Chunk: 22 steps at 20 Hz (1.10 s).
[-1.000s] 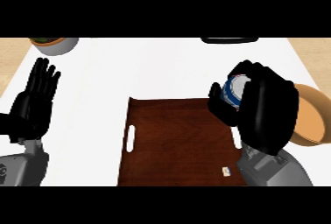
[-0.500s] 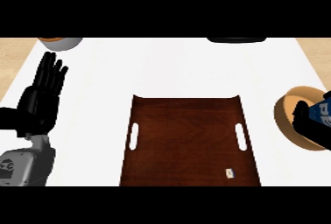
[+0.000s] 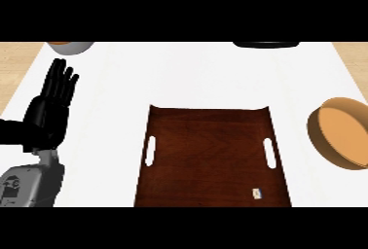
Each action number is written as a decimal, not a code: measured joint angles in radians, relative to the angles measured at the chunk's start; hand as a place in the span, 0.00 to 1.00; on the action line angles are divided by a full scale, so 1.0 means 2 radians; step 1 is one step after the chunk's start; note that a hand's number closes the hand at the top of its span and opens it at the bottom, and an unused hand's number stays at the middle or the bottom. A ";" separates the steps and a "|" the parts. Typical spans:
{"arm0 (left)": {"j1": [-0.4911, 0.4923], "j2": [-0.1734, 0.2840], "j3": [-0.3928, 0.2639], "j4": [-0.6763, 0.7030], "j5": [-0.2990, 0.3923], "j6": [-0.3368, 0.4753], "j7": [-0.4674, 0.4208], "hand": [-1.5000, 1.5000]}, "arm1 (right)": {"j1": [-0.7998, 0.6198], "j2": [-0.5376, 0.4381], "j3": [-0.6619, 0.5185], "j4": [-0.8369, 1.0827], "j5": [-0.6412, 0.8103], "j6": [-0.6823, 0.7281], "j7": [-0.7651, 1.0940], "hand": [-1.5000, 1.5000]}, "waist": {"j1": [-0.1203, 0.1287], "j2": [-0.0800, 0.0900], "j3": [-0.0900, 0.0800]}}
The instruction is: Pick the can from the tray and place it in the pot
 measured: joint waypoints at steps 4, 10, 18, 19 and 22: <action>-0.019 0.001 0.007 0.009 0.001 -0.002 0.009 0.50 | -0.006 -0.009 -0.024 0.066 -0.015 -0.027 -0.056 1.00 | 0.002 0.000 0.000; -0.027 -0.001 0.009 0.015 -0.002 -0.004 0.013 0.50 | -0.033 -0.031 -0.038 0.195 -0.016 -0.054 -0.116 1.00 | 0.004 0.001 0.000; -0.022 -0.009 0.005 0.017 -0.008 -0.004 0.005 0.50 | -0.076 -0.028 -0.050 0.340 -0.085 -0.009 -0.164 0.00 | 0.008 0.001 0.000; -0.024 -0.004 0.011 0.024 -0.003 -0.010 0.001 0.50 | -0.085 -0.035 -0.050 0.359 -0.092 -0.003 -0.178 0.00 | 0.008 0.002 0.000; -0.019 -0.008 0.009 0.023 -0.006 -0.011 -0.003 0.50 | -0.096 -0.044 -0.053 0.375 -0.115 0.009 -0.213 0.00 | 0.006 0.001 0.000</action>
